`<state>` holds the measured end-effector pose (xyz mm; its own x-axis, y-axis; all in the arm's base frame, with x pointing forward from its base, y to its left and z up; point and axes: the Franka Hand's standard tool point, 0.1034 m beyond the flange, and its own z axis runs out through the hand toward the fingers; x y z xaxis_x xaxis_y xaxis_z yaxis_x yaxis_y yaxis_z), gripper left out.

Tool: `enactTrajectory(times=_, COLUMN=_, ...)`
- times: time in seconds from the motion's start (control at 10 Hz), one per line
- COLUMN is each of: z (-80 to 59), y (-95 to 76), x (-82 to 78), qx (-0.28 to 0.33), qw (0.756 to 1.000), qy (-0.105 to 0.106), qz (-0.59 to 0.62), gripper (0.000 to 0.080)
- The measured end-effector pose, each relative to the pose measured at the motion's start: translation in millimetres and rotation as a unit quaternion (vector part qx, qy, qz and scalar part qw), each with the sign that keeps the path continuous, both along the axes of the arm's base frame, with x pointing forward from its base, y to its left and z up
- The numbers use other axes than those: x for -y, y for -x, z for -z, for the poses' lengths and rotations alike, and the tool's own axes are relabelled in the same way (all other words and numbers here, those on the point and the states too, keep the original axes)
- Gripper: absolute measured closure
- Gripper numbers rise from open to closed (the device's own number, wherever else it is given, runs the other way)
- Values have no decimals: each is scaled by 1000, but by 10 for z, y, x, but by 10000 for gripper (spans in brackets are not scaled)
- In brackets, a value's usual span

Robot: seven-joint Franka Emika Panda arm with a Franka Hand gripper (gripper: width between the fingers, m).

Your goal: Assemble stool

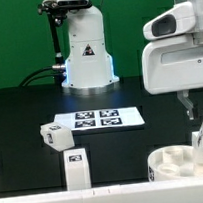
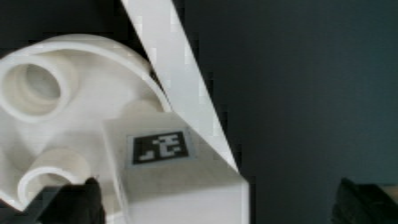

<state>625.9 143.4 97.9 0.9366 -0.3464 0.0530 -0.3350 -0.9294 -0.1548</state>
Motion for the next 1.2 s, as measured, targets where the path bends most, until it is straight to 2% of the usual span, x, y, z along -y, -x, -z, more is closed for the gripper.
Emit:
enactTrajectory(times=0.2, z=2, y=-8, x=18, qx=9, qw=998, qy=7, qz=-64, gripper=151)
enactTrajectory(times=0.4, z=0, y=-18, x=73, qx=31, qw=968, qy=34, qz=-246, gripper=151)
enactTrajectory(times=0.5, z=14, y=11, x=21, qx=32, qw=944, qy=51, qz=-324, gripper=151)
enactTrajectory(times=0.8, z=29, y=10, x=76, qx=36, qw=917, qy=60, qz=-393, gripper=151)
enactTrajectory(times=0.9, z=31, y=-6, x=99, qx=40, qw=892, qy=71, qz=-445, gripper=151)
enactTrajectory(times=1.0, z=26, y=-74, x=135, qx=50, qw=839, qy=96, qz=-533, gripper=151)
enactTrajectory(times=1.2, z=63, y=-132, x=165, qx=43, qw=753, qy=121, qz=-645, gripper=151)
